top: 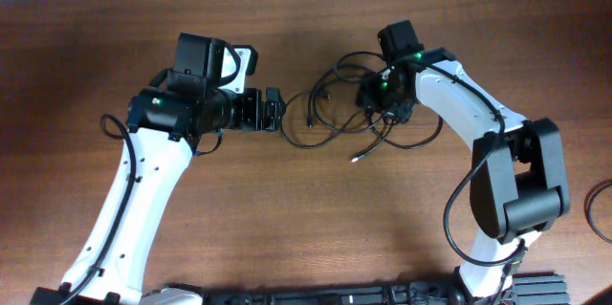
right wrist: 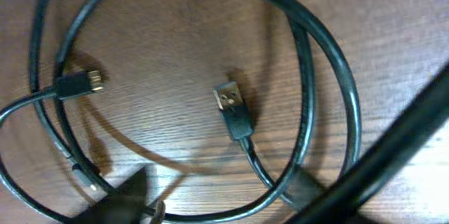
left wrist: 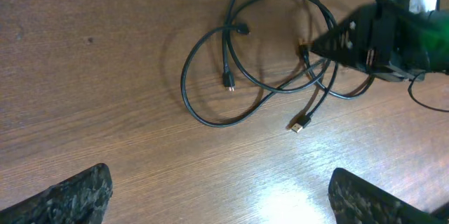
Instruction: Untangle cables
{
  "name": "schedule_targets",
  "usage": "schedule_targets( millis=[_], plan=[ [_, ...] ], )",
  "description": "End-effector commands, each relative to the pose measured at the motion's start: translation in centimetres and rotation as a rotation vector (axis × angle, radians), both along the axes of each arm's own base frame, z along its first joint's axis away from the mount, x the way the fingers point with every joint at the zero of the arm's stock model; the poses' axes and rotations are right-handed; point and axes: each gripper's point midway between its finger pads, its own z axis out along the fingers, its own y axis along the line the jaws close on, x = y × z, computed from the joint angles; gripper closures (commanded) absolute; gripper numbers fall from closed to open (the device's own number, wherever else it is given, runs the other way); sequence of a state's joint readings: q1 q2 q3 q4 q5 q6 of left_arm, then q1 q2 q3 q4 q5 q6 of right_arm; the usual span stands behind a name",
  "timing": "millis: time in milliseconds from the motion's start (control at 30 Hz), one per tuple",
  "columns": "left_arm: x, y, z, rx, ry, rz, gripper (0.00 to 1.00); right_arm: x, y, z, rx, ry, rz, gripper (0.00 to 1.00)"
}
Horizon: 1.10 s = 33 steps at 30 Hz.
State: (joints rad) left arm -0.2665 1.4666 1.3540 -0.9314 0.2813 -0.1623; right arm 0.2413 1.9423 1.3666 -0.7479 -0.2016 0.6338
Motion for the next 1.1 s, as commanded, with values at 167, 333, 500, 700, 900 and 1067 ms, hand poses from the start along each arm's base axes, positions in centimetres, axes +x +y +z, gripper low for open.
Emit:
schedule_targets(
  millis=[167, 333, 500, 700, 900, 1067],
  plan=[
    [0.4, -0.3, 0.6, -0.014, -0.012, -0.004, 0.01, 0.3, 0.0, 0.2, 0.005, -0.017, -0.013, 0.96],
    [0.4, -0.3, 0.6, -0.014, -0.012, -0.004, 0.01, 2.1, 0.4, 3.6, 0.006, -0.095, 0.046, 0.96],
    [0.4, -0.3, 0.6, -0.014, -0.012, -0.004, 0.01, 3.7, 1.0, 11.5, -0.003, -0.186, 0.134, 0.96],
    [0.4, -0.3, 0.6, -0.014, -0.012, -0.004, 0.01, 4.9, 0.0, 22.7, -0.057, -0.366, 0.150, 0.96],
    [0.4, -0.3, 0.6, -0.014, -0.011, -0.004, 0.01, 4.5, -0.3, 32.7, -0.041, -0.593, 0.148, 0.96],
    [0.4, -0.3, 0.6, -0.014, -0.012, -0.004, 0.01, 3.6, -0.5, 39.0, -0.031, -0.774, 0.163, 0.96]
  ],
)
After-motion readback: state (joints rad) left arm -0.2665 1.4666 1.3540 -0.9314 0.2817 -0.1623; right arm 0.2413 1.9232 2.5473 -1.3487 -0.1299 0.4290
